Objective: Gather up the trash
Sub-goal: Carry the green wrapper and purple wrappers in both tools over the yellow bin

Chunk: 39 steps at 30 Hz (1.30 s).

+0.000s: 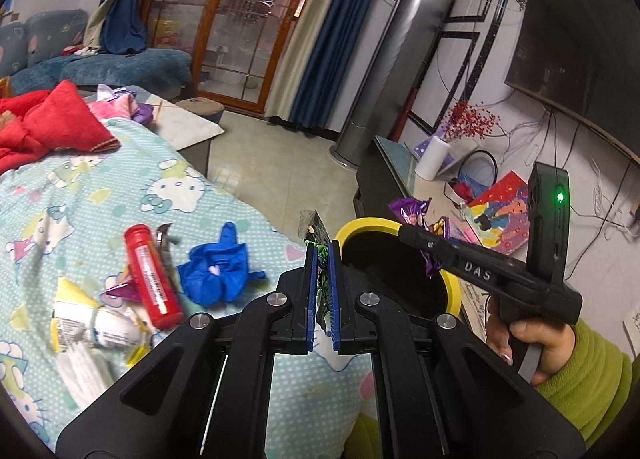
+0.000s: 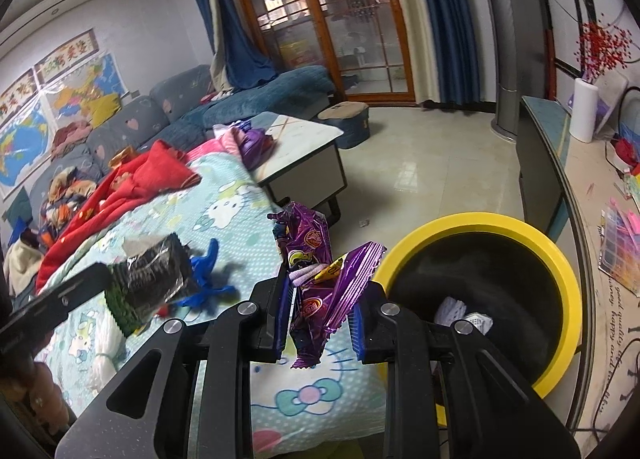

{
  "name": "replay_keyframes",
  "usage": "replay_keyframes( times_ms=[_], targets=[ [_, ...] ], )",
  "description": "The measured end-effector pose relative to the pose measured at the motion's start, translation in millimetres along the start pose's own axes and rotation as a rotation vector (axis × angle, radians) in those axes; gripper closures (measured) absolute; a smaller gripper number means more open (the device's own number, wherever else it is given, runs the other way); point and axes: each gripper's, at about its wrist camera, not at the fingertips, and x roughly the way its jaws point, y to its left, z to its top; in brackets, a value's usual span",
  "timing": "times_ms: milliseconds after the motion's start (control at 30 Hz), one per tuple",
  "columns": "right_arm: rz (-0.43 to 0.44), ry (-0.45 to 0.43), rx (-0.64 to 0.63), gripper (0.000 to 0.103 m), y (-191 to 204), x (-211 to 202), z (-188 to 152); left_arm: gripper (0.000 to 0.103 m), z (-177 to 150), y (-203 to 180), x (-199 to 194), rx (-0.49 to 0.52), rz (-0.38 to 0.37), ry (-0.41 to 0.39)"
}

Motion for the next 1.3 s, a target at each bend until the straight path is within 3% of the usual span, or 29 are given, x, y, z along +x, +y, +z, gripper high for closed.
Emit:
replay_keyframes(
  times_ms=[733,1300],
  targets=[
    [-0.119,-0.038,0.167,0.08,-81.5,-13.7,-0.6,0.101,-1.5,-59.7,47.0,0.107,-0.089,0.045],
    [-0.191,0.015,0.291,0.08,-145.8,-3.6,-20.7,0.101,-8.2,-103.8,98.4,0.176,-0.169,0.111]
  ],
)
